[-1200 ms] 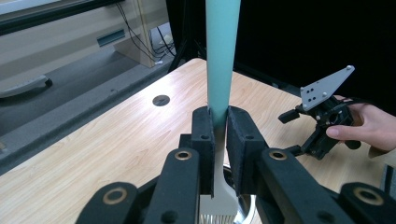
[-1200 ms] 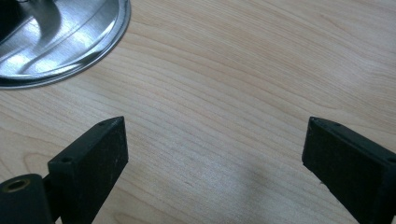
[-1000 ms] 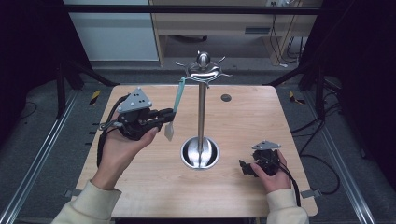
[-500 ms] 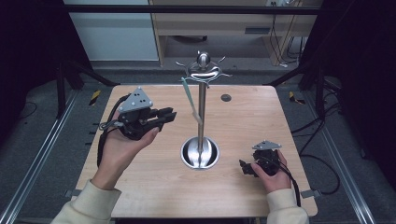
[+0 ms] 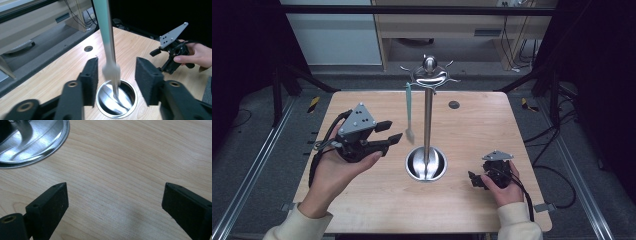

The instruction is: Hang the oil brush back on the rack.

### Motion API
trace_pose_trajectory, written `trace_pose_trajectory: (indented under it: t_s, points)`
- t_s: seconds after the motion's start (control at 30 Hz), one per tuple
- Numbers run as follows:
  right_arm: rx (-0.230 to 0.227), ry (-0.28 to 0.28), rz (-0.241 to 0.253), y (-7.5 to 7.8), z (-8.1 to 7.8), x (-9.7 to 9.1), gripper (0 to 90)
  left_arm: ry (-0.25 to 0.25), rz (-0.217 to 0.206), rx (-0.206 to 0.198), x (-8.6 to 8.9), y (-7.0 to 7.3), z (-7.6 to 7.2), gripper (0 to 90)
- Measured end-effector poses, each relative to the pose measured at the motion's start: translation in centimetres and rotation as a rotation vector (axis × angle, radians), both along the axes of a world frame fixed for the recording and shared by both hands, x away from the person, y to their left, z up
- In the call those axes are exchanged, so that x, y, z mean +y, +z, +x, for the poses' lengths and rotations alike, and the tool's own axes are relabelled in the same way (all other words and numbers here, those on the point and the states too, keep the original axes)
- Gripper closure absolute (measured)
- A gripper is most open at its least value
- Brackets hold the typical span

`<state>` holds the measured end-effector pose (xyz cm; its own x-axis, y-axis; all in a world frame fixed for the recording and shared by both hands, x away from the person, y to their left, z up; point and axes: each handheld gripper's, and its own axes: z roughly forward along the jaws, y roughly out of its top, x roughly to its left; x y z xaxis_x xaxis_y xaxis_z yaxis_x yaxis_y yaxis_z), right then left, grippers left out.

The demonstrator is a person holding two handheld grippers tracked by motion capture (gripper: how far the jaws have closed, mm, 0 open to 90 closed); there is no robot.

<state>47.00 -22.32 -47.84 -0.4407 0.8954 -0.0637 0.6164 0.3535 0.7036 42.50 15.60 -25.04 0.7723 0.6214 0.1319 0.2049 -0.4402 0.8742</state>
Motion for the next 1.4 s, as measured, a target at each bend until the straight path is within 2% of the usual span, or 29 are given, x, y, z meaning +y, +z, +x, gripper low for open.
trace_pose_trajectory:
  t_s: [0.07, 0.13, 0.33, 0.47, 0.67, 0.97, 1.27, 1.4]
  points:
    - [0.002, -0.003, 0.003, 0.0, 0.0, 0.0, 7.6, -0.003, 0.008, 0.0, 0.0, 0.0, -0.1, 44.8]
    - [0.002, -0.003, 0.002, 0.0, 0.0, 0.0, 7.6, 0.002, -0.001, 0.002, -0.1, -0.2, -0.3, 38.6]
    - [0.001, -0.002, 0.003, 0.0, 0.0, 0.0, 7.6, 0.006, 0.005, 0.032, -0.4, -1.0, -0.6, 17.2]
    - [0.002, -0.002, -0.001, 0.0, 0.0, 0.0, 7.5, 0.006, 0.006, 0.047, -0.7, -1.8, -1.1, 11.3]
    - [0.005, -0.007, 0.0, 0.0, -0.1, 0.0, 7.6, -0.008, 0.036, 0.05, -1.0, -2.7, -1.8, 9.0]
    - [0.003, -0.006, 0.0, 0.0, -0.1, 0.0, 7.6, -0.027, 0.065, 0.071, -1.1, -5.1, -2.5, 8.6]
    - [-0.001, -0.006, 0.003, 0.0, -0.1, 0.0, 7.5, -0.007, 0.1, 0.1, -0.1, -8.0, -2.7, 8.6]
    - [-0.001, -0.007, 0.003, 0.0, -0.2, 0.0, 7.6, 0.012, 0.118, 0.116, 0.8, -9.7, -2.4, 9.4]
